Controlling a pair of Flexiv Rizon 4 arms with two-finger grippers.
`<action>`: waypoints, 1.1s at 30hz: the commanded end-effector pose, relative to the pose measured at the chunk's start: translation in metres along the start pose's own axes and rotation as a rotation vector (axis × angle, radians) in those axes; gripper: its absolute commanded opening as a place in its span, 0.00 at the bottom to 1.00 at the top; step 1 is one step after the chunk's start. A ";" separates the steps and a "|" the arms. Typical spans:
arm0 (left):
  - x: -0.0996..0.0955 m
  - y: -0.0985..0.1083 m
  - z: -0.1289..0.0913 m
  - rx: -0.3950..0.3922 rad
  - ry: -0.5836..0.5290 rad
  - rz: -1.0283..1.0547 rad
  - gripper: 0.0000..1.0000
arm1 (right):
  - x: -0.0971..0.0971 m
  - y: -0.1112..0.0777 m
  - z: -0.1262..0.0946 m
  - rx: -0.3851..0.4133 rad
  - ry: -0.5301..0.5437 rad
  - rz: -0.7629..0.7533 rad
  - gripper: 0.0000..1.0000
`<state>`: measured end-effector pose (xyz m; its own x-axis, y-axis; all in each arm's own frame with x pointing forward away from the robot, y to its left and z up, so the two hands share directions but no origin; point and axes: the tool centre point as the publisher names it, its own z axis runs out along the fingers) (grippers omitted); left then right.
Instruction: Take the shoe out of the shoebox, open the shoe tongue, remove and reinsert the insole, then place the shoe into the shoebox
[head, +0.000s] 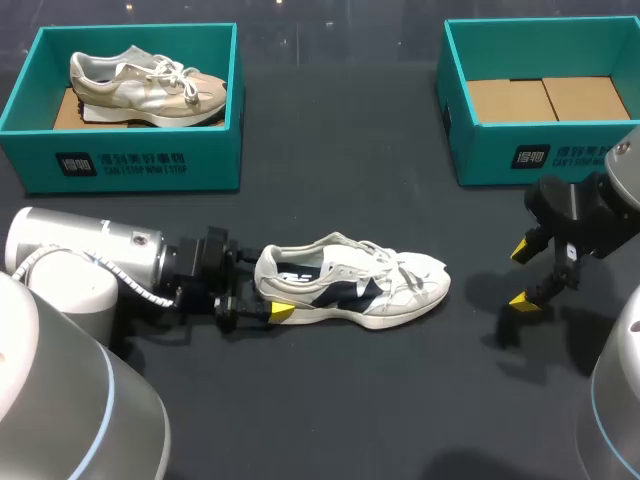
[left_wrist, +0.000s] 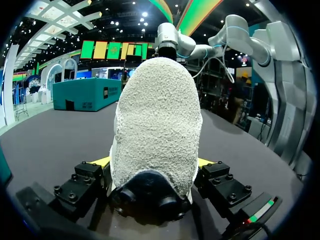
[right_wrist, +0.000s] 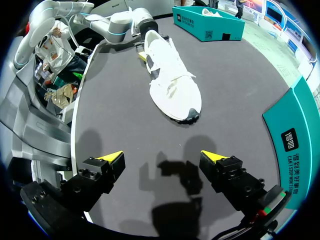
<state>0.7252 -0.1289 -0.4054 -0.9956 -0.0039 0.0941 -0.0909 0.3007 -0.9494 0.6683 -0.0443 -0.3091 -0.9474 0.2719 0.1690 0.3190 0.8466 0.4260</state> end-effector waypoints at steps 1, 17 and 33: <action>-0.004 0.003 0.003 0.005 0.006 0.003 0.00 | 0.001 0.000 0.000 0.002 -0.003 0.000 1.00; -0.004 0.003 0.002 0.001 0.034 0.013 0.00 | 0.001 0.000 0.000 0.002 -0.003 0.000 1.00; -0.004 0.003 0.002 0.001 0.034 0.013 0.00 | 0.005 0.078 0.011 0.128 -0.095 0.592 1.00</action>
<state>0.7270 -0.1284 -0.4056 -0.9952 0.0340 0.0914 -0.0771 0.2994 -0.9510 0.6786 -0.0002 -0.2887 -0.8074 0.5290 0.2612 0.5898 0.7140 0.3772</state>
